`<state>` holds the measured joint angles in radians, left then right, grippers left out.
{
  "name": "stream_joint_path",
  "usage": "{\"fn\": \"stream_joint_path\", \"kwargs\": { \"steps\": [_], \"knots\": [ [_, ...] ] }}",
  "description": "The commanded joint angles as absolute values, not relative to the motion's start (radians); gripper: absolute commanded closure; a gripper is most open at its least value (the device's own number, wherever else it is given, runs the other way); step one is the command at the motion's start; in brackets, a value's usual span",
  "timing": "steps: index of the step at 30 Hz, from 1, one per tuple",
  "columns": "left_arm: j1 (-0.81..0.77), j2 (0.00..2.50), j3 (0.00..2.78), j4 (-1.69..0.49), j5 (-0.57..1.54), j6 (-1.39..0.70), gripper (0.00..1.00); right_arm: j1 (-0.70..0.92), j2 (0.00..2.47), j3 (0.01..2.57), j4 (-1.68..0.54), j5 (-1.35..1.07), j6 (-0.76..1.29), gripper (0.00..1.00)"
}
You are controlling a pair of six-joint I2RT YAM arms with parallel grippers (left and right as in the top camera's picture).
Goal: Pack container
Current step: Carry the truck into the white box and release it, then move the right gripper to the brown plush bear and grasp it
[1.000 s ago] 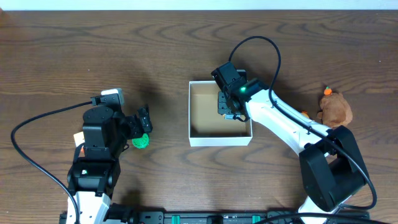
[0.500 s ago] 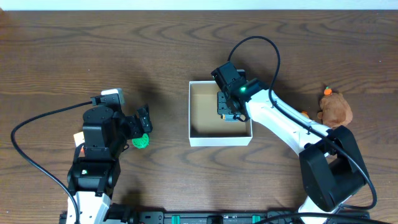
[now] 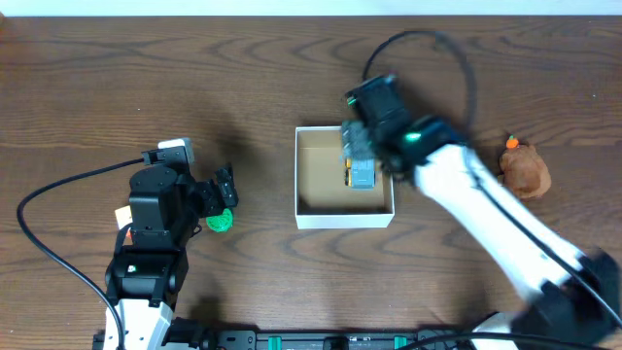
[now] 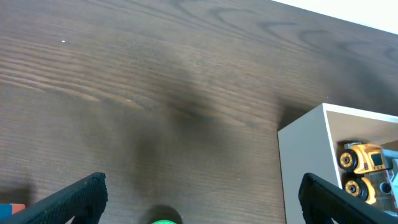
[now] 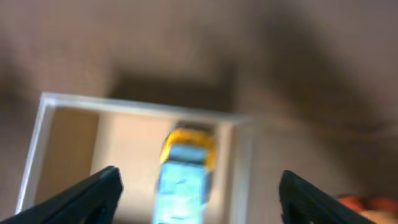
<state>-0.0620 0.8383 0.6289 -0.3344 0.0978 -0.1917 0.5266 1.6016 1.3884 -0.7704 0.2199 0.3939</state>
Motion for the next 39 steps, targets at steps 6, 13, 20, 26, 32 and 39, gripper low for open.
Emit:
{"fn": "stream_joint_path", "kwargs": {
  "steps": [6,13,20,26,32,39],
  "knots": [
    [-0.062,0.842,0.650,-0.336,0.094,-0.204,0.02,0.070,1.446,1.430,-0.849,0.194,-0.043,0.01],
    [-0.062,0.842,0.650,-0.336,0.094,-0.204,0.02,-0.264,1.517,1.426,-0.872,0.097,-0.360,0.01],
    [-0.062,0.842,0.650,-0.336,0.094,-0.204,0.02,-0.356,1.683,1.426,-0.935,0.062,-0.410,0.01],
    [-0.062,0.842,0.650,-0.336,0.094,-0.204,0.02,-0.354,1.841,1.424,-0.963,0.063,-0.416,0.06],
    [-0.062,0.842,0.650,-0.336,0.094,-0.204,0.02,-0.352,1.919,1.423,-0.991,0.062,-0.404,0.16],
    [-0.062,0.842,0.650,-0.336,0.094,-0.204,0.02,-0.352,1.923,1.423,-0.991,0.054,-0.405,0.55]
  ]
}}
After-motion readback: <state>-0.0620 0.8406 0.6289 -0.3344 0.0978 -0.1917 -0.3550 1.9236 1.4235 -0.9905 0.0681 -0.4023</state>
